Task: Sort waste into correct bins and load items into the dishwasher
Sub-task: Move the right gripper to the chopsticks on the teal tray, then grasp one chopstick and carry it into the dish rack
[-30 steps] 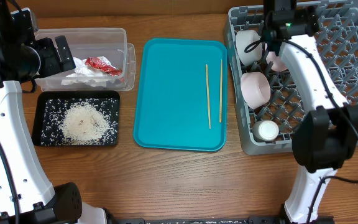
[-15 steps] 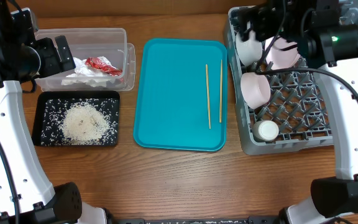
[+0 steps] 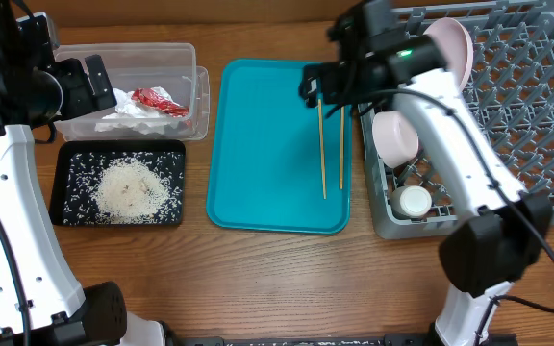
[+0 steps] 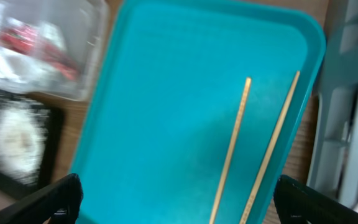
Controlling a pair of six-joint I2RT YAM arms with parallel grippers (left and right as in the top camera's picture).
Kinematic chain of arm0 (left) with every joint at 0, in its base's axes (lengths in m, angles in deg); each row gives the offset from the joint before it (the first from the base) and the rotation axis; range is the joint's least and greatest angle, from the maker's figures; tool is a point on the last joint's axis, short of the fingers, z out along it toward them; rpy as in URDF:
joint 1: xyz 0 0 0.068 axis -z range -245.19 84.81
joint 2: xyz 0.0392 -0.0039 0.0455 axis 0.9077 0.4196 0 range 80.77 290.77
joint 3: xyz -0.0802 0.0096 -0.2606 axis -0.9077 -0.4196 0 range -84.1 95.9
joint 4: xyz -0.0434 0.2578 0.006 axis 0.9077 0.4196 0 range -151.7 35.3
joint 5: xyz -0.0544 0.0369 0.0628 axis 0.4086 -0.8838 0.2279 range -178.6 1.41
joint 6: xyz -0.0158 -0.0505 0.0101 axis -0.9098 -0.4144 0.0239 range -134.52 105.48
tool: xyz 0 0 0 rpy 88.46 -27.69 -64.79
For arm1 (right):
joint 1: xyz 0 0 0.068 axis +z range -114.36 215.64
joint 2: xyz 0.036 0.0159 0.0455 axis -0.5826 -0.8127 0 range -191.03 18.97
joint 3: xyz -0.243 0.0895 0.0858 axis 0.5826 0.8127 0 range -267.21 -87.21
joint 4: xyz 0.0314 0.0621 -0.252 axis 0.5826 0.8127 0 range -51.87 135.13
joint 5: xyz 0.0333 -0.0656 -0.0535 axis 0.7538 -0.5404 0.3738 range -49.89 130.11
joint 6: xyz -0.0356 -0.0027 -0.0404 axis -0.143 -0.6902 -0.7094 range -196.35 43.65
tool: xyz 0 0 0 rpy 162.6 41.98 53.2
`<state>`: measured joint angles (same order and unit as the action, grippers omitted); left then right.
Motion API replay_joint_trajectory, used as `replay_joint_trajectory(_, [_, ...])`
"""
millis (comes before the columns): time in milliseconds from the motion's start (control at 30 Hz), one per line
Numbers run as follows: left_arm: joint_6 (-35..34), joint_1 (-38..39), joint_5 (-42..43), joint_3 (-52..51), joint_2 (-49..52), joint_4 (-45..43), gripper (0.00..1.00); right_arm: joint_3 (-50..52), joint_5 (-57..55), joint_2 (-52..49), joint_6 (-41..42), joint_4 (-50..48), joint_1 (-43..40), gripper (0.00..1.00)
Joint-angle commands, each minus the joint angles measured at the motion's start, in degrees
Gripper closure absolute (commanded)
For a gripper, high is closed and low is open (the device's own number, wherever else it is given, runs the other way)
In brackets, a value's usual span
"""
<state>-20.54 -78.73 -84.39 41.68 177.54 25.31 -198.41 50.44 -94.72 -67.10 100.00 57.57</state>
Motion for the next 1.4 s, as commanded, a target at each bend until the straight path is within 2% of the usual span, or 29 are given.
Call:
replay_joint_trajectory(0, [0.0,0.0,-0.3,0.0,0.3,-0.3,0.00,-0.1,-9.1,-2.1,2.8,-0.3,3.6,0.00])
replay_joint_trajectory(233, [0.0,0.0,-0.3,0.0,0.3,-0.3,0.00,-0.1,-10.4,-9.5,5.0,-0.5,5.0,0.00])
replay_joint_trajectory(300, [0.0,0.0,-0.3,0.0,0.3,-0.3,0.00,0.0,-10.3,-11.5,6.6,-0.4,4.9,0.07])
replay_joint_trajectory(467, [0.0,0.0,-0.3,0.0,0.3,-0.3,0.00,0.1,-11.0,-15.5,8.0,-0.3,5.0,0.36])
replay_joint_trajectory(500, [0.0,0.0,-0.3,0.0,0.3,-0.3,0.00,0.2,-12.2,-16.1,8.7,-0.2,5.0,0.39])
replay_joint_trajectory(767, [0.0,0.0,-0.3,0.0,0.3,-0.3,0.00,0.2,-17.6,-20.0,9.0,0.0,4.9,0.45])
replay_joint_trajectory(933, [0.0,0.0,-0.3,0.0,0.3,-0.3,0.00,0.2,-18.9,-21.7,9.0,0.0,4.9,0.57])
replay_joint_trajectory(1367, [0.0,0.0,-0.3,0.0,0.3,-0.3,0.00,2.9,-16.2,-23.2,10.3,1.5,5.1,0.79])
